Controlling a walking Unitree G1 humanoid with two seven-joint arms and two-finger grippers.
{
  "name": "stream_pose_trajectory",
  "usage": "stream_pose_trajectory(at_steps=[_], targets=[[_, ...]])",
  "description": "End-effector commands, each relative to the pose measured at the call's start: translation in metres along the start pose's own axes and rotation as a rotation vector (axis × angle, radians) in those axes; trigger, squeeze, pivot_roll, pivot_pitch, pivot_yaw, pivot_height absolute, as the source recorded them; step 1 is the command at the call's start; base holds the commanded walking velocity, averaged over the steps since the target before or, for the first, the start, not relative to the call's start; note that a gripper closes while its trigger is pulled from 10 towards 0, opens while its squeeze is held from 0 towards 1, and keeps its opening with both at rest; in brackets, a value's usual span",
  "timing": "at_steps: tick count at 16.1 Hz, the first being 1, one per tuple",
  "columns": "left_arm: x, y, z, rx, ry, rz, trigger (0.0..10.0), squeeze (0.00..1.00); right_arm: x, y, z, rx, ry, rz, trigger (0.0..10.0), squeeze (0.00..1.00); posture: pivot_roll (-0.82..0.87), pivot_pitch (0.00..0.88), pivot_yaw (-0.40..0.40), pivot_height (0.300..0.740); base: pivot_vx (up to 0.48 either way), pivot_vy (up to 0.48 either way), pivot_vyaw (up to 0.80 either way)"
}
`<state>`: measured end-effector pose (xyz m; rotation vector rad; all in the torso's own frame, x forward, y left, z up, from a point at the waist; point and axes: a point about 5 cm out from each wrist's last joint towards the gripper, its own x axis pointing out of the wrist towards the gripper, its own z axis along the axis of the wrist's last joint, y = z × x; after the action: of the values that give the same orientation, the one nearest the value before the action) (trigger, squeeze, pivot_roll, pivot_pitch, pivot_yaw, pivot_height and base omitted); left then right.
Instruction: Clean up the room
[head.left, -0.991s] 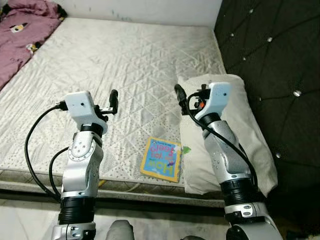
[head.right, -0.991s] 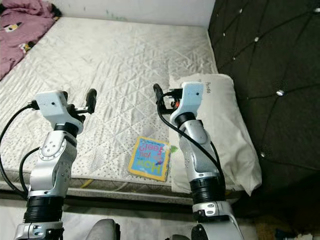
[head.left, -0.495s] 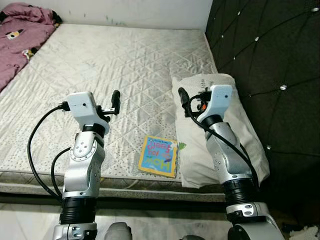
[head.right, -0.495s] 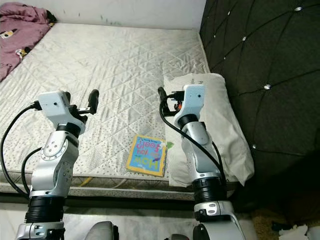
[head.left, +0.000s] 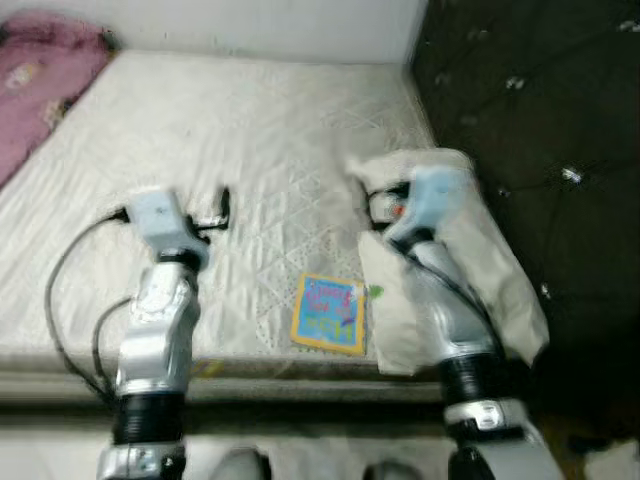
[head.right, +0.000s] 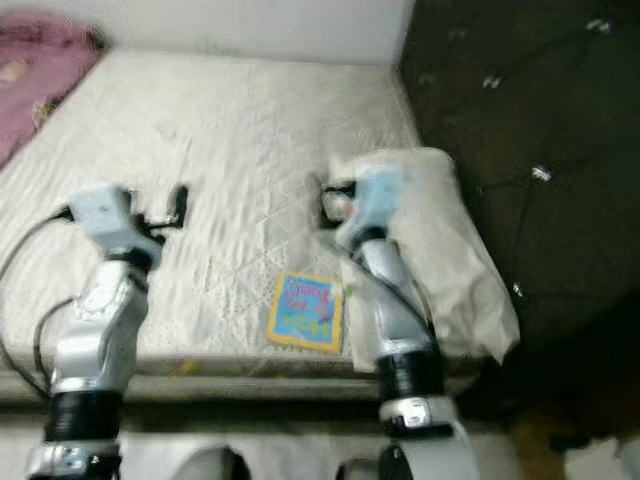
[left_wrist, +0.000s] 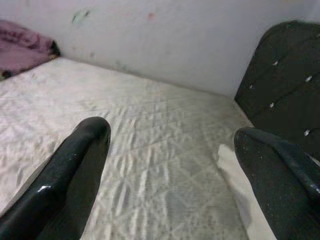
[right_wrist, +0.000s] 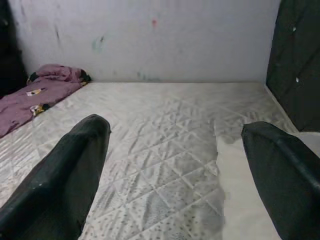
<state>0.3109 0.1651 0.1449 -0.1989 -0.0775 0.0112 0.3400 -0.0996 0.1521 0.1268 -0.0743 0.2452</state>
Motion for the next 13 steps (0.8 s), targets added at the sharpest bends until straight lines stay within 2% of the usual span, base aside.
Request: stream_pose_trajectory(at_steps=[1,3,8,10,11,13], targets=[[0.0015,-0.0115,-0.0009,-0.013,0.006,-0.042,10.0,0.0,-0.0019,-0.0136,0.0019,-0.015,-0.005,-0.04,10.0,0.0,-0.08,0.0,-0.014,0.74,0.0,0.48,-0.8],[0.0015,-0.0116,-0.0009,-0.016,0.005,-0.043,10.0,0.0,-0.0017,-0.0136,0.0015,-0.018,-0.003,-0.038,10.0,0.0,-0.08,0.0,-0.014,0.74,0.0,0.48,-0.68],[0.0021,-0.0119,-0.0011,-0.023,0.003,-0.042,10.0,0.0,-0.0008,-0.0134,-0.0001,-0.019,0.003,-0.03,10.0,0.0,-0.08,0.0,-0.018,0.74,0.0,0.48,0.0],[0.0018,-0.012,0.0018,-0.028,-0.025,-0.047,10.0,0.0,-0.0007,-0.0131,-0.0007,-0.02,0.005,-0.029,10.0,0.0,-0.08,0.0,-0.018,0.74,0.0,0.48,0.0],[0.0021,-0.0118,0.003,-0.003,-0.031,-0.045,10.0,0.0,-0.0003,-0.0132,-0.0009,-0.02,0.007,-0.029,10.0,0.0,-0.08,0.0,-0.019,0.74,0.0,0.0,0.0],[0.0028,-0.0128,0.0035,-0.015,-0.036,-0.05,10.0,0.0,0.0003,-0.0132,-0.0011,-0.021,0.009,-0.028,10.0,0.0,-0.08,0.0,-0.02,0.74,0.0,0.0,0.0]])
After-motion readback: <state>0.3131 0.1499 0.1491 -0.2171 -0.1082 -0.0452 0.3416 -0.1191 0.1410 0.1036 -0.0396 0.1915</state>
